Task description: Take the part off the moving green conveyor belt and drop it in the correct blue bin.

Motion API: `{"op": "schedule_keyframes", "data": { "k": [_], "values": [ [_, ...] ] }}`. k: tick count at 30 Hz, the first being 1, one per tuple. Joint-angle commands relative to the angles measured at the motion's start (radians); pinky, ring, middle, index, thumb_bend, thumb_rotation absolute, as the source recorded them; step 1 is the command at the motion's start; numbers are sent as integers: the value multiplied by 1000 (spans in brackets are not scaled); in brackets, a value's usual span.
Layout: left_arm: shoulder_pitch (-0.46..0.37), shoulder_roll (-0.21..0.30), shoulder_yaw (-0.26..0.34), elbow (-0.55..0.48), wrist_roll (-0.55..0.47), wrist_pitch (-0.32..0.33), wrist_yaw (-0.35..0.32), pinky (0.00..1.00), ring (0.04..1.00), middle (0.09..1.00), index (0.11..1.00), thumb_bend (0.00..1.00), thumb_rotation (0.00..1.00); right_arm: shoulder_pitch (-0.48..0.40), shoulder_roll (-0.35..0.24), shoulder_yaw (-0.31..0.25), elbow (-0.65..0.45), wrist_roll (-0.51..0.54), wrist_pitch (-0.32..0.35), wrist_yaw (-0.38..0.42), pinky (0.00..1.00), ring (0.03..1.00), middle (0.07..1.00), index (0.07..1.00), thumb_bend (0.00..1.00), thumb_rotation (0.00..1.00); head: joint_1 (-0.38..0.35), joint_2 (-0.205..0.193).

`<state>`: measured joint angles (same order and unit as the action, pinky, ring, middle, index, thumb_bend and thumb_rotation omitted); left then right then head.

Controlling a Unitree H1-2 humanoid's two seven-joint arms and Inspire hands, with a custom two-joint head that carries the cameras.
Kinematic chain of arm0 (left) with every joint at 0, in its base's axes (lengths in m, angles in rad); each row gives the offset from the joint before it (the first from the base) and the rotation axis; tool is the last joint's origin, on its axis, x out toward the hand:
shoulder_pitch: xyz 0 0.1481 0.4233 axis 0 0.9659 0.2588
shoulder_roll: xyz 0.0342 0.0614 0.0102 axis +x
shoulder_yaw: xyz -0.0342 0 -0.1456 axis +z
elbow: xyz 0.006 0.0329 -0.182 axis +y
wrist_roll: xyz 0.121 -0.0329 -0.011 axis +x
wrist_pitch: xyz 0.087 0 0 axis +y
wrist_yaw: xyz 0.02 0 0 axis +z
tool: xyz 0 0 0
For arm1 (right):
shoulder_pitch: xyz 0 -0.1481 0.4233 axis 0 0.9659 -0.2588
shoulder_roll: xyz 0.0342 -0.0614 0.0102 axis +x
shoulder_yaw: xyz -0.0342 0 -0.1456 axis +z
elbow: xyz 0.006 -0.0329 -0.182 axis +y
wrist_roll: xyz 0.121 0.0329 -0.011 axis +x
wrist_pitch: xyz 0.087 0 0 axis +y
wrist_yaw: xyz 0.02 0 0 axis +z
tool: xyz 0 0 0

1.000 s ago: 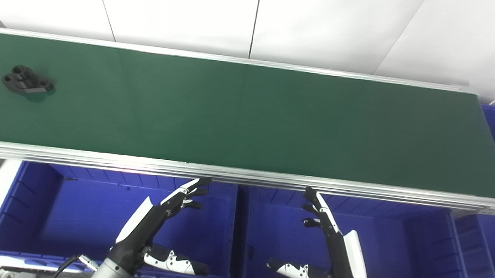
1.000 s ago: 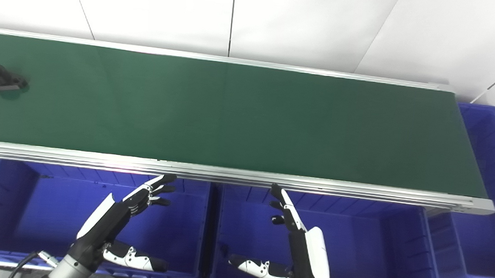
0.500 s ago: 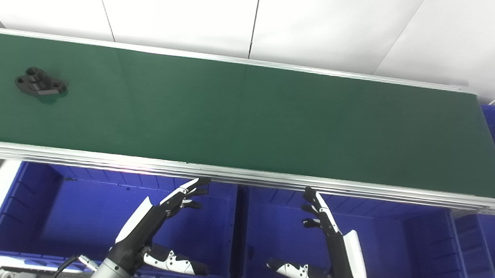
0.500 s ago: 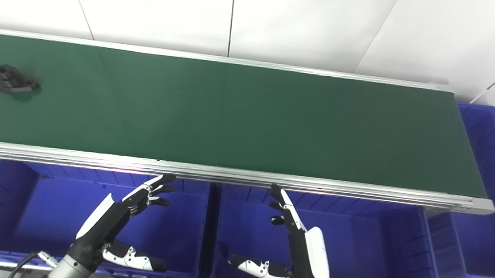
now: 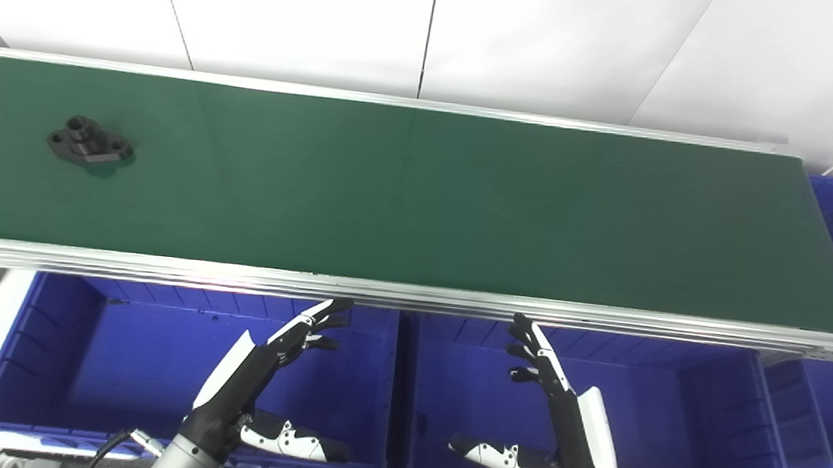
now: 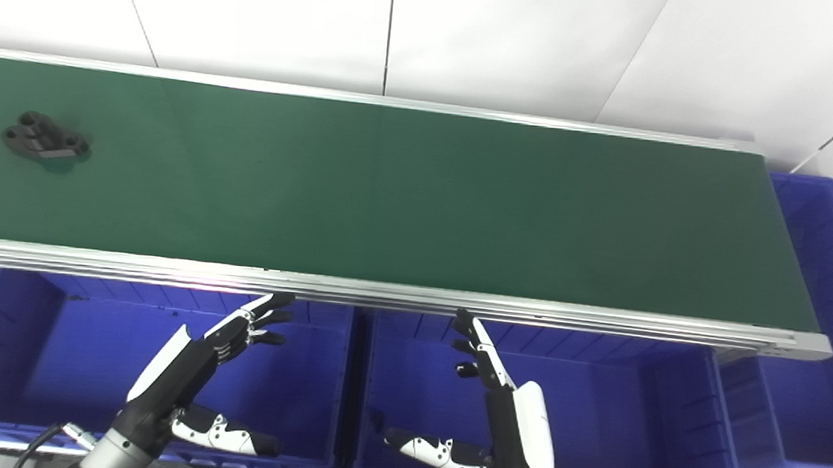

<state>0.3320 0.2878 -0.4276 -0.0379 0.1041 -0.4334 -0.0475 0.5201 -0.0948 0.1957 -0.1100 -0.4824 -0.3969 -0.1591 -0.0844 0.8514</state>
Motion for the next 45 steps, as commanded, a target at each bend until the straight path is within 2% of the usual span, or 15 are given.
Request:
{"op": "schedule_keyframes", "data": {
  "k": [1,11,20,27,45],
  "values": [
    [-3,3,0,-22,-7,-36,3,767,882,937,900,779,288,8,4,-2,-26,11,-46,-15,677,815,883,937,774,337,2,-1],
    [2,3,-6,-22,9,-36,22,768,881,934,897,777,290,9,2,-3,-13,-2,-54,-25,668,814,884,940,773,359,9,-23],
    [0,10,-15,-12,23,-36,41,760,879,935,898,786,317,9,1,2,-4,5,-61,-30,678,814,886,943,771,340,0,-38],
    [-2,12,-19,-4,4,-36,38,767,883,932,896,786,288,6,1,1,3,-5,-63,-37,678,812,885,945,772,354,-4,-42],
    [-11,19,-33,4,15,-37,60,762,879,934,899,780,298,3,-7,8,11,-14,-66,-52,670,813,888,947,765,343,-3,-49]
  ]
}}
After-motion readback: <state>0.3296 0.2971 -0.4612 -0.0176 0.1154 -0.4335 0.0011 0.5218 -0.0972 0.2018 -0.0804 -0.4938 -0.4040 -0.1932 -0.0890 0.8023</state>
